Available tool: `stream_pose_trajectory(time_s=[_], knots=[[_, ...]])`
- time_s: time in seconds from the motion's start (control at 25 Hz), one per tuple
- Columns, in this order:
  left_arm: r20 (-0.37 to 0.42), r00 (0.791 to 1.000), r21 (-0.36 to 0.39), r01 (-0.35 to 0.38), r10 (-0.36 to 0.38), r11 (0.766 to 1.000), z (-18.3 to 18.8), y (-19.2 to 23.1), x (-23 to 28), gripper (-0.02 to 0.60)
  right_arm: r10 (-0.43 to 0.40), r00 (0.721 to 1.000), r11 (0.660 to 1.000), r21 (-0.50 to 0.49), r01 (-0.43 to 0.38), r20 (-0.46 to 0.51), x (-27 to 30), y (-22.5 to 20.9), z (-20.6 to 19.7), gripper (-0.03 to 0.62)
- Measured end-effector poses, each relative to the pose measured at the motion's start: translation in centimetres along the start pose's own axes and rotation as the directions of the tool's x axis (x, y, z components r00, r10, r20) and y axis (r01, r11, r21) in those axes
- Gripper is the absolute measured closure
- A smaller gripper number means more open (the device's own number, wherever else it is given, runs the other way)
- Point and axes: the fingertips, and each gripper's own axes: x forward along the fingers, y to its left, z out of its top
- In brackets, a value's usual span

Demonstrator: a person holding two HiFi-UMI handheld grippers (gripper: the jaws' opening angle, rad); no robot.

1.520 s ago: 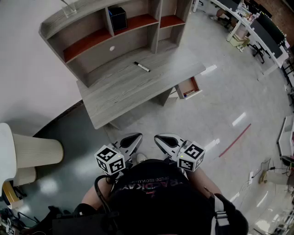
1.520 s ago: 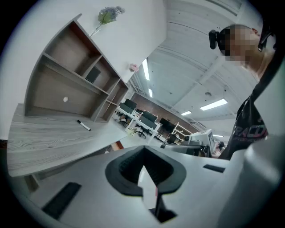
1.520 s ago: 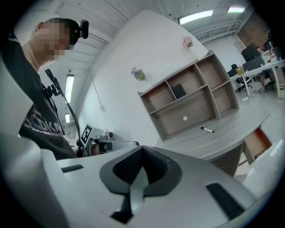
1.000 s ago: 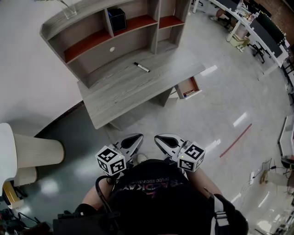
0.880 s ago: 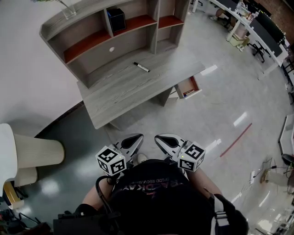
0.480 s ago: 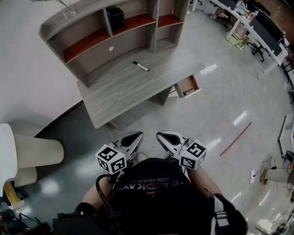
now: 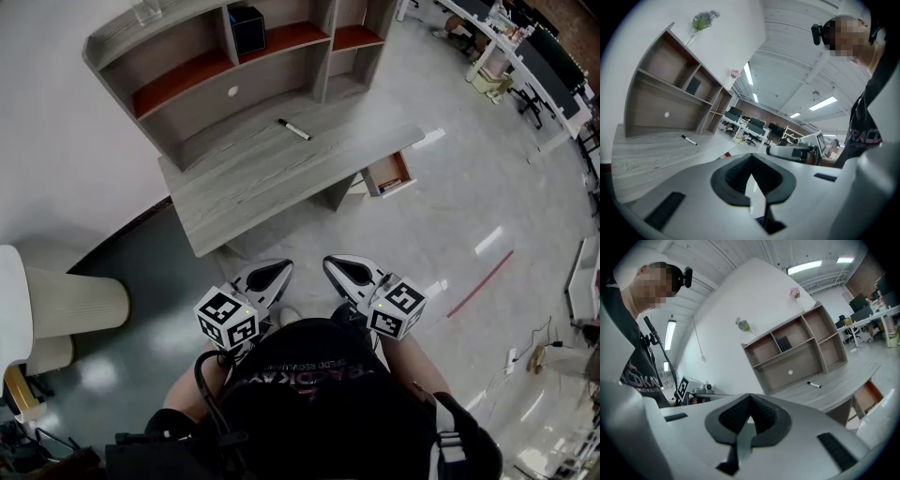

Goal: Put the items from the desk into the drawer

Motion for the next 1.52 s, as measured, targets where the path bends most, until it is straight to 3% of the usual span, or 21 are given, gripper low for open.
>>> stream_pose_trajectory(time_s=[0.4,0.84,1.12,1.52], knots=[[0.035,0.995,-0.041,-0.097,0.099,0.994,0.8,1.3,3.0,0.572,0.107,0.993,0.994,-0.007,-0.108,-0.053,1.4,-3.9,1.5,0.582],[0.096,0.953,-0.100,-0.277,0.287,0.956,4.5,3.9,8.9,0.572,0.278,0.947,0.958,-0.030,-0.286,-0.161,4.7,-11.6,6.3,0.582],[0.091,0.931,-0.100,-0.344,0.353,0.934,6.2,5.3,12.1,0.572,0.298,0.935,0.951,-0.031,-0.309,-0.192,7.0,-17.0,8.4,0.580],[0.087,0.884,-0.136,-0.446,0.459,0.885,6.6,6.9,13.8,0.572,0.288,0.927,0.948,-0.064,-0.311,-0.239,10.9,-22.3,9.9,0.572]])
